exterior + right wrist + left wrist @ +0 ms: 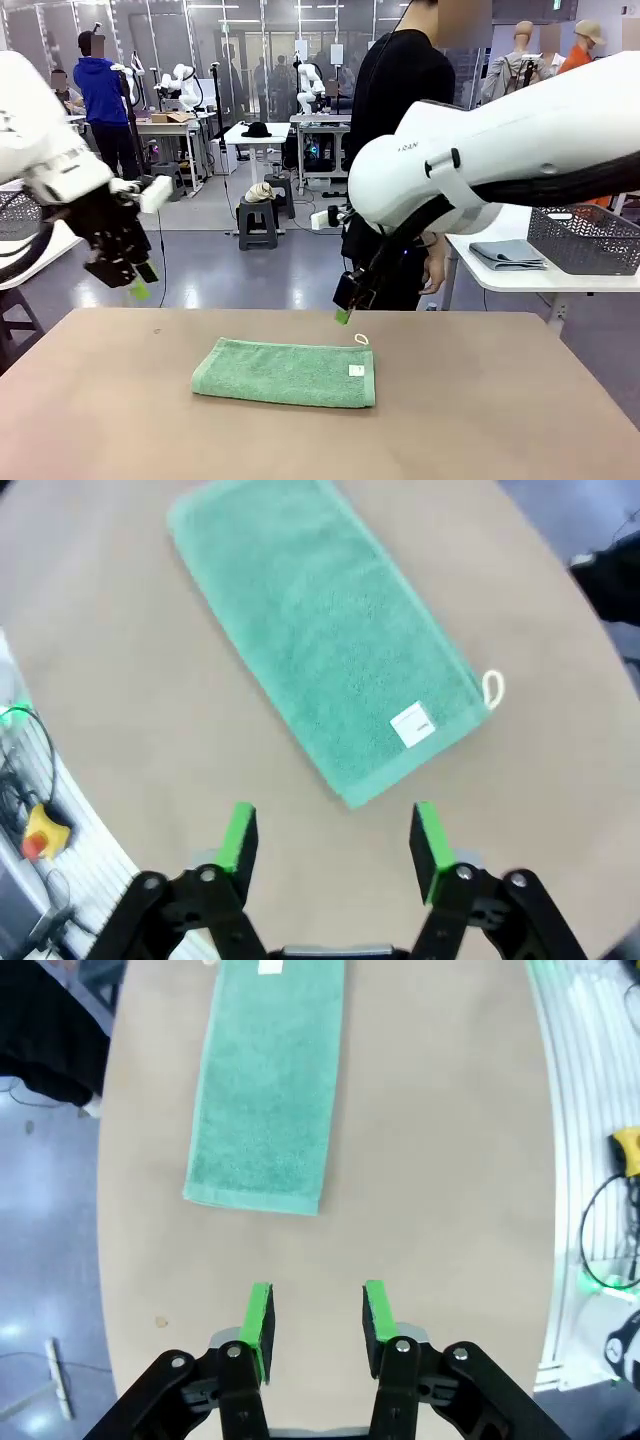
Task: Fold the towels and place them in the basket.
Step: When a person lays out a Towel with hook on the table, fold it in half twice.
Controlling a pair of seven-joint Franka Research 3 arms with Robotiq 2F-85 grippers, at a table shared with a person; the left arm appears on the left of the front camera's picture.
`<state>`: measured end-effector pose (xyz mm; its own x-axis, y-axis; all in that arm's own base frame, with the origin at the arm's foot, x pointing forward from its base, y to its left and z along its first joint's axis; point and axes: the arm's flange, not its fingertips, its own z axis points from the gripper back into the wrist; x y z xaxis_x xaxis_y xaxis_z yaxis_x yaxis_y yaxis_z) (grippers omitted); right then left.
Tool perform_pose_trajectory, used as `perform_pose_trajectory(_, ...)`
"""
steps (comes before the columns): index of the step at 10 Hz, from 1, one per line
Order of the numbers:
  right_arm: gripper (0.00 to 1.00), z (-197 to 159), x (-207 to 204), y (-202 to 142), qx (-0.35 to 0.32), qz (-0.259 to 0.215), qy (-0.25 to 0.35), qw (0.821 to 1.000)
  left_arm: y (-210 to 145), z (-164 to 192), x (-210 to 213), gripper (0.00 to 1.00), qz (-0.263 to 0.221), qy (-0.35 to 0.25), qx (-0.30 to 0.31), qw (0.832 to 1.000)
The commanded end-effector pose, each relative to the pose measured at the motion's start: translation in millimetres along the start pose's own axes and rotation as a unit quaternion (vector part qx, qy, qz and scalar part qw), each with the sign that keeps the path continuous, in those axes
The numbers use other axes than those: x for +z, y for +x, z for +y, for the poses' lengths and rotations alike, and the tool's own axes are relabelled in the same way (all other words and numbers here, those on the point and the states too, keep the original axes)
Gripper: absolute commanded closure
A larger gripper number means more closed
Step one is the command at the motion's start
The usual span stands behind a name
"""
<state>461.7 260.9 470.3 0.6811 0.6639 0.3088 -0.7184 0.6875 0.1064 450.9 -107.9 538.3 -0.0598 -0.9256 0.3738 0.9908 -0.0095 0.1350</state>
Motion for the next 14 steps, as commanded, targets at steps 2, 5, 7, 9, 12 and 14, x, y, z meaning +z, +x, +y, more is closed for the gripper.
perform_pose_trajectory(2,0.24,43.7,-10.1,-37.4,-0.177,0.03,-0.026,0.983,-49.3,-20.2,6.9,0.53,-0.112,0.002,0.005,0.994)
perform_pose_trajectory(5,0.24,25.4,-7.6,-29.4,-0.133,0.017,-0.018,0.991,-91.0,-34.6,9.2,0.53,-0.187,0.034,0.035,0.981)
perform_pose_trajectory(7,0.24,25.4,-7.6,-29.4,-0.133,0.017,-0.018,0.991,-118.8,-45.5,5.0,0.53,-0.249,0.051,0.027,0.967)
perform_pose_trajectory(9,0.24,25.4,-7.6,-29.4,-0.133,0.017,-0.018,0.991,-142.7,-45.2,-5.0,0.53,-0.299,0.046,0.026,0.953)
perform_pose_trajectory(12,0.24,25.4,-7.6,-29.4,-0.133,0.017,-0.018,0.991,-147.4,-42.8,-12.0,0.53,-0.32,0.048,0.031,0.946)
perform_pose_trajectory(14,0.23,21.0,-16.3,-30.0,-0.167,0.019,-0.018,0.986,-147.9,-49.4,-5.3,0.53,-0.302,0.053,0.034,0.951)
